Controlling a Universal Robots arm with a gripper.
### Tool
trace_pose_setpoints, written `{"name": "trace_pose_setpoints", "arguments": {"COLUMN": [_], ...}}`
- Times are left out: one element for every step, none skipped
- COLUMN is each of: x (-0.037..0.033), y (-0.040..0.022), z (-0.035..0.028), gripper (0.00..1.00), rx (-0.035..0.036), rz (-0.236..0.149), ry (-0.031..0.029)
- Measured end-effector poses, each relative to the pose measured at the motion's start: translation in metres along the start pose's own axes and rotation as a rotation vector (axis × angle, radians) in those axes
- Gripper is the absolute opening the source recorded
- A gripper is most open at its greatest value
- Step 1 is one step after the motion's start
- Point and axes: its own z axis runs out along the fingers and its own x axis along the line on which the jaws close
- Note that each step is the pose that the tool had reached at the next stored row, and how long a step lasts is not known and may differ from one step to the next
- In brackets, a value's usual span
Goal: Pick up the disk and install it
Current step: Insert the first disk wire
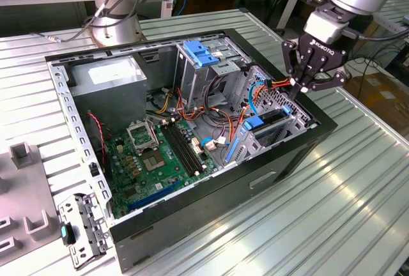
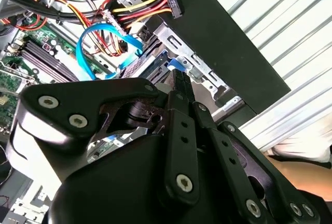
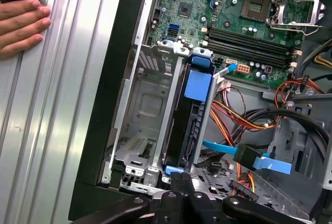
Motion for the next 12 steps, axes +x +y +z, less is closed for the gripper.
{"name": "trace_pose_setpoints", "arguments": {"x": [-0.0004,-0.0006,-0.0008,-0.0011,-0.0014,-0.0018,-0.0019,-0.0020,-0.0021,-0.0022,-0.0026,-0.0029], "y": [-0.0003,-0.0007,-0.0013,-0.0019,-0.0023,-0.0034,-0.0043,-0.0054,-0.0066,-0.0078,-0.0085,-0.0088], "z": [-0.0008,-0.0013,-0.0017,-0.0019,-0.0020,-0.0019,-0.0020,-0.0020,-0.0021,-0.0022,-0.0022,-0.0022], "gripper": [0.11,0.11,0.11,0.11,0.11,0.11,0.11,0.11,0.11,0.11,0.11,0.11], "rx": [-0.0002,-0.0005,-0.0008,-0.0011,-0.0013,-0.0012,-0.0011,-0.0010,-0.0010,-0.0009,-0.0008,-0.0006], "rz": [0.000,-0.002,-0.004,-0.006,-0.009,-0.015,-0.018,-0.022,-0.026,-0.031,-0.037,-0.045], "ry": [-0.0001,-0.0001,-0.0003,0.0003,0.0014,0.0014,0.0016,0.0017,0.0018,0.0021,0.0021,0.0025]}}
